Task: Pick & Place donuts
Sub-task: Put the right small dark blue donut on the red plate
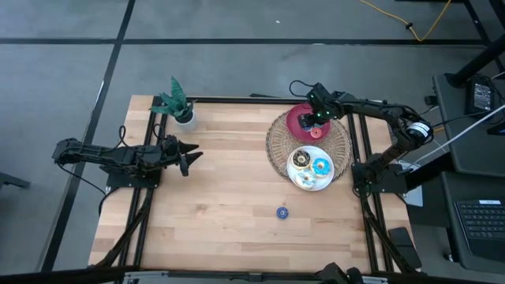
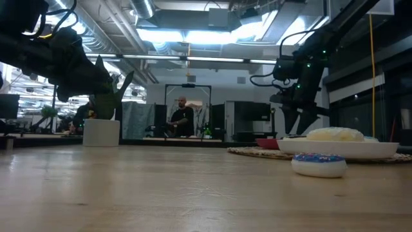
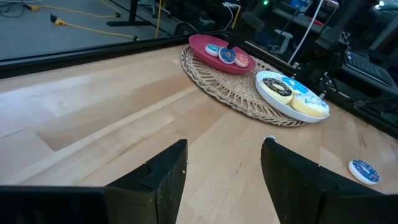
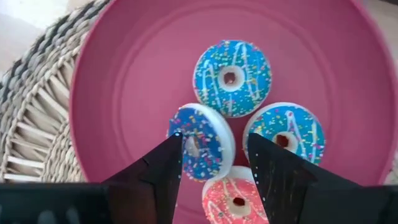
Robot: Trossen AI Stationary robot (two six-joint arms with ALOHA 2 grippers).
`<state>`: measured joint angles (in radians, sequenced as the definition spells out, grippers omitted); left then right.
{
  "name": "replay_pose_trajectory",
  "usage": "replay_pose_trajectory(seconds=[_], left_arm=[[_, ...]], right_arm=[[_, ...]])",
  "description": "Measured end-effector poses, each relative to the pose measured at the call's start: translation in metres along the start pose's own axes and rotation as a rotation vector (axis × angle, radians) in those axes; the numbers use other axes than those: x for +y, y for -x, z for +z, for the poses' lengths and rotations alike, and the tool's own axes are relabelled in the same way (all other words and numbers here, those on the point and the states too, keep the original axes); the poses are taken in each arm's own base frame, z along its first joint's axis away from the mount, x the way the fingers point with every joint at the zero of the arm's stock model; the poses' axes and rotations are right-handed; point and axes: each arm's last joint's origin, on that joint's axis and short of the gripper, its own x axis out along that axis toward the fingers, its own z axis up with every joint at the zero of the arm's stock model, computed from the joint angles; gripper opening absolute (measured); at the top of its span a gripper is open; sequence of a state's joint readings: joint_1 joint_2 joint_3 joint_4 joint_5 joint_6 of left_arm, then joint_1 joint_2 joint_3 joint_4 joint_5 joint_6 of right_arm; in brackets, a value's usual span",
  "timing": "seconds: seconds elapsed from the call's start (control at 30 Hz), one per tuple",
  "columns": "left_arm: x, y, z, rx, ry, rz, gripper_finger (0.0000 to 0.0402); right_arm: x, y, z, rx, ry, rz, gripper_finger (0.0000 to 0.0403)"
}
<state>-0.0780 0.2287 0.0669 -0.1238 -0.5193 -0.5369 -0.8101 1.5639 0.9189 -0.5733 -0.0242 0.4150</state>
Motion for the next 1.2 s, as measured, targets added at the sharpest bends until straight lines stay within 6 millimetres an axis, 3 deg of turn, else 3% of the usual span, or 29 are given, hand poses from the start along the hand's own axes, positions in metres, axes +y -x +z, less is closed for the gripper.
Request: replay_pose_trajectory(seconds=[0.37, 0.83, 1.2], left_arm=[[0.000, 0.000, 0.000, 0.000, 0.000, 0.000, 0.0196], [0.000, 0.000, 0.000, 0.000, -0.001, 0.000, 0.0196], [0.000, 0.000, 0.000, 0.000, -0.001, 0.000, 0.0196]], right_arm=[[-0.001, -0.005, -0.003, -0.007, 0.001, 0.008, 0.0175], [0.001, -0.017, -0.006, 0.034, -0.004, -0.006, 0.0050], [0.005, -0.005, -0.001, 0.050, 0.011, -0.011, 0.0033]])
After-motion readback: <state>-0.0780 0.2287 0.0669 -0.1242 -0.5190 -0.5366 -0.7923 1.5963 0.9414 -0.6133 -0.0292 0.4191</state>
